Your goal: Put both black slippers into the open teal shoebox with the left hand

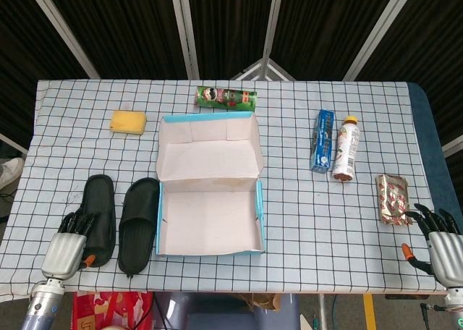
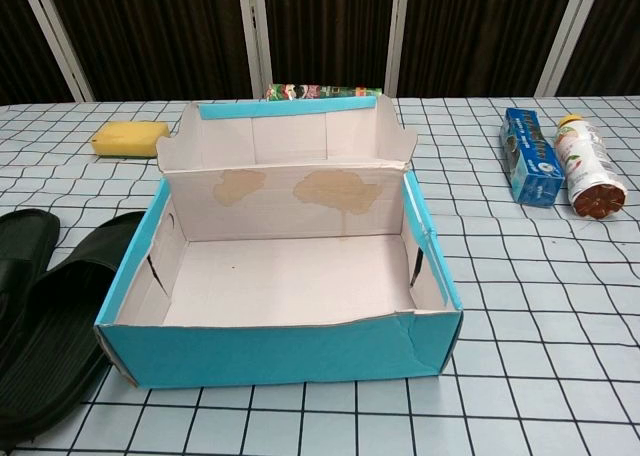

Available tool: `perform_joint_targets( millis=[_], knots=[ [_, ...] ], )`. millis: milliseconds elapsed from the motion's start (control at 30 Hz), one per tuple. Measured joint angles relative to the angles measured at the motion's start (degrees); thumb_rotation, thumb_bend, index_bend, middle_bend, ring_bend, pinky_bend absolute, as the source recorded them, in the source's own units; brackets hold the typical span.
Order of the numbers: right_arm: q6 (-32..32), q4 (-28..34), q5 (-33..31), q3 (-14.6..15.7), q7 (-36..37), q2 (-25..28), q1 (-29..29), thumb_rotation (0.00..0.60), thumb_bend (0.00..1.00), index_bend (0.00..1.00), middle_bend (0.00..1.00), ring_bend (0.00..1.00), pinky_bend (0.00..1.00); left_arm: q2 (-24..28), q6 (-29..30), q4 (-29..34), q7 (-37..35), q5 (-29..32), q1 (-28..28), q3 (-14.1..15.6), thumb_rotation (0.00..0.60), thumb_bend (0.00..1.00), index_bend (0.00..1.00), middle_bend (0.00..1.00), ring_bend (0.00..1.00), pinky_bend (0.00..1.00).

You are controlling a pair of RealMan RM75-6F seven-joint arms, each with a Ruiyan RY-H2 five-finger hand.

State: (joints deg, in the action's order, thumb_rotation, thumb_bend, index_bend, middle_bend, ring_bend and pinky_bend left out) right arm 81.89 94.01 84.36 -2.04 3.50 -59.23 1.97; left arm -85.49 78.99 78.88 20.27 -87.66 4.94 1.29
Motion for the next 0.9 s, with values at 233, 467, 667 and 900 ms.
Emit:
perform_joint_targets(
  millis=[233, 467, 667, 900],
  knots=[
    [-1.2, 0.0, -0.8, -0.1, -1.0, -0.3, 0.6, 0.6, 0.36, 0.24, 0.16, 0.2, 0.09, -2.4, 0.4, -3.4, -3.9, -0.1, 1.2, -1.4, 0.6, 0.16, 0.1, 0.16, 0.03, 0.1],
    [-2.0, 0.4, -1.3, 0.0, -1.7, -0.3, 0.9, 0.6, 0.36, 0.24, 0.16, 0.2, 0.09, -4.5, 3.4, -8.0, -8.3, -0.9, 1.0, -1.8, 0.6, 0.16, 0.21, 0.28, 0.07, 0.1],
    [-2.0, 0.8, -1.1, 0.1, -2.3, -0.4, 1.0, 0.6, 0.36, 0.24, 0.16, 0.2, 0.09, -4.6, 3.4, -8.7, -7.2, -0.1, 0.7, -1.7, 0.6, 0.22, 0.33, 0.37, 0.1, 0.1],
    [-2.0, 0.8, -1.1, 0.2, -2.0, -0.3, 0.9, 0.6, 0.36, 0.24, 0.16, 0.2, 0.09, -4.7, 3.3, -8.7, -5.8, 0.5, 0.9, -1.9, 0.6, 0.3, 0.44, 0.48, 0.14, 0.1]
  ],
)
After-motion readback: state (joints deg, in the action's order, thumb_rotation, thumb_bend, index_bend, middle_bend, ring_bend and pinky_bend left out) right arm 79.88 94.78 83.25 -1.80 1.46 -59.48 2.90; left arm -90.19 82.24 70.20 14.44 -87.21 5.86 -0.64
